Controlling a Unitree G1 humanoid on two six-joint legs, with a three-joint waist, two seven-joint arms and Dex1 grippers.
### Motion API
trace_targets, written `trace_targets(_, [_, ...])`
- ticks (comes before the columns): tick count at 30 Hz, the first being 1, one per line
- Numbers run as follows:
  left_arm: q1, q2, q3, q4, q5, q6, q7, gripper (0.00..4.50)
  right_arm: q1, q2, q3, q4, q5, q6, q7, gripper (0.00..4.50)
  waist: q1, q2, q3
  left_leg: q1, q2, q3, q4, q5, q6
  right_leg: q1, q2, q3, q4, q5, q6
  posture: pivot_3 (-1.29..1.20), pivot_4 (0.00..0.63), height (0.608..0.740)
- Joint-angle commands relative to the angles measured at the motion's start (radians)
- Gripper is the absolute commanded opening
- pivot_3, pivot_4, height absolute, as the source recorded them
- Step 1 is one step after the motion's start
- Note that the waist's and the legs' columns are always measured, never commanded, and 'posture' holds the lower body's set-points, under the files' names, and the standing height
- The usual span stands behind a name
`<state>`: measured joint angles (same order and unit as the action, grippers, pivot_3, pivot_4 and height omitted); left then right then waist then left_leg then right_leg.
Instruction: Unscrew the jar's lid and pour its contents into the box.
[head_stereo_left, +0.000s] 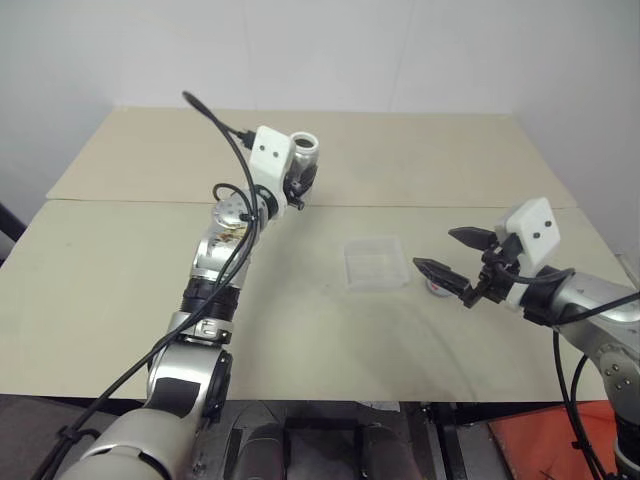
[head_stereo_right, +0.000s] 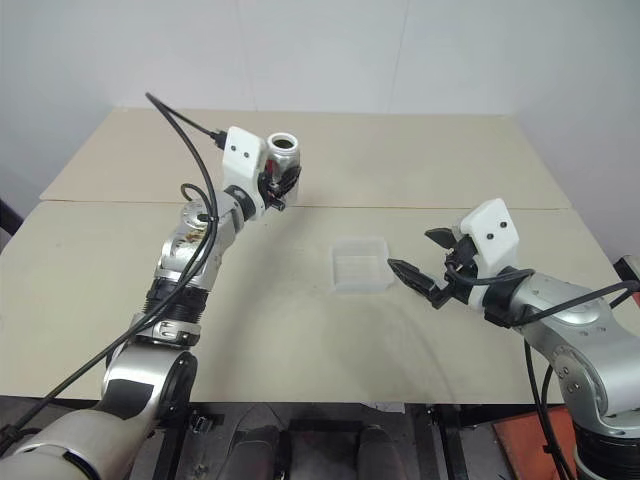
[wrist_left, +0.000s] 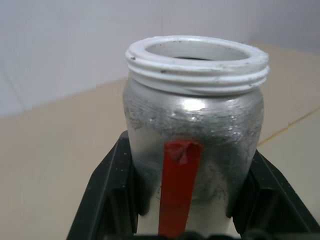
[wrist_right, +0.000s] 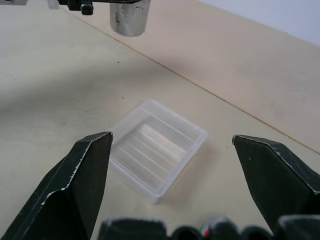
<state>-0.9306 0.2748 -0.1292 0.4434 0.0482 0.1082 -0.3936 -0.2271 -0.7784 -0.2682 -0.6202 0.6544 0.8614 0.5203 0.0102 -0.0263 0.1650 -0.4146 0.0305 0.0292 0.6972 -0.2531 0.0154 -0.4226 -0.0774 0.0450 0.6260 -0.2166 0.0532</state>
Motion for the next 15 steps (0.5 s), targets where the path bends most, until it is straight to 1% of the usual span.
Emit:
trace_targets(1, [-0.108, 0.057, -0.126, 0.09, 0.166, -0.318, -0.024, 1.91, -0.023, -0.002, -0.02, -0.017, 0.018, -0.009, 0.002, 4.45, 0.003, 0.0, 0.0, 0.0, 0.0, 0.0, 0.0, 0.0, 0.0, 0.0, 0.0, 0.0, 0.0, 0.0, 0.0, 0.0, 0.15, 0.74])
trace_targets(2, [-0.142, 0.082, -0.171, 0.133, 0.228, -0.413, -0.015, 1.91, -0.024, -0.002, -0.019, -0.018, 0.017, -0.01, 0.002, 4.45, 0.004, 0.0, 0.0, 0.0, 0.0, 0.0, 0.0, 0.0, 0.0, 0.0, 0.0, 0.0, 0.0, 0.0, 0.0, 0.0, 0.15, 0.74])
trace_targets(5, [-0.279, 0.166, -0.37, 0.277, 0.533, -0.675, 0.127, 1.91, -0.029, 0.0, -0.015, -0.019, 0.016, -0.012, 0.0, 4.45, 0.004, 0.0, 0.0, -0.001, -0.001, 0.0, 0.0, 0.0, 0.0, 0.0, 0.0, 0.0, -0.002, 0.0, 0.0, 0.0, 0.15, 0.74])
trace_targets(8, [-0.398, 0.161, -0.49, 0.4, 0.701, -0.806, 0.245, 1.91, -0.029, 0.003, -0.011, -0.019, 0.011, -0.014, -0.001, 4.45, 0.006, 0.0, 0.0, -0.001, -0.001, 0.001, 0.0, 0.0, 0.0, 0.001, 0.0, 0.0, -0.002, 0.0, 0.0, 0.0, 0.15, 0.74])
trace_targets(12, [-0.507, 0.145, -0.658, 0.475, 0.951, -0.878, 0.446, 1.91, -0.028, 0.008, -0.01, -0.025, 0.006, -0.013, -0.01, 4.45, 0.004, -0.001, 0.0, -0.001, -0.001, 0.001, 0.0, 0.0, 0.0, 0.0, 0.0, 0.0, -0.002, 0.0, 0.0, 0.0, 0.15, 0.74])
trace_targets(15, [-0.573, 0.117, -0.828, 0.507, 1.186, -0.803, 0.616, 1.91, -0.017, 0.014, -0.025, -0.049, 0.014, -0.006, -0.026, 4.45, 0.002, -0.001, 0.0, -0.001, -0.001, 0.001, 0.0, 0.0, 0.0, -0.001, 0.0, 0.0, -0.001, 0.0, 0.0, 0.0, 0.15, 0.74])
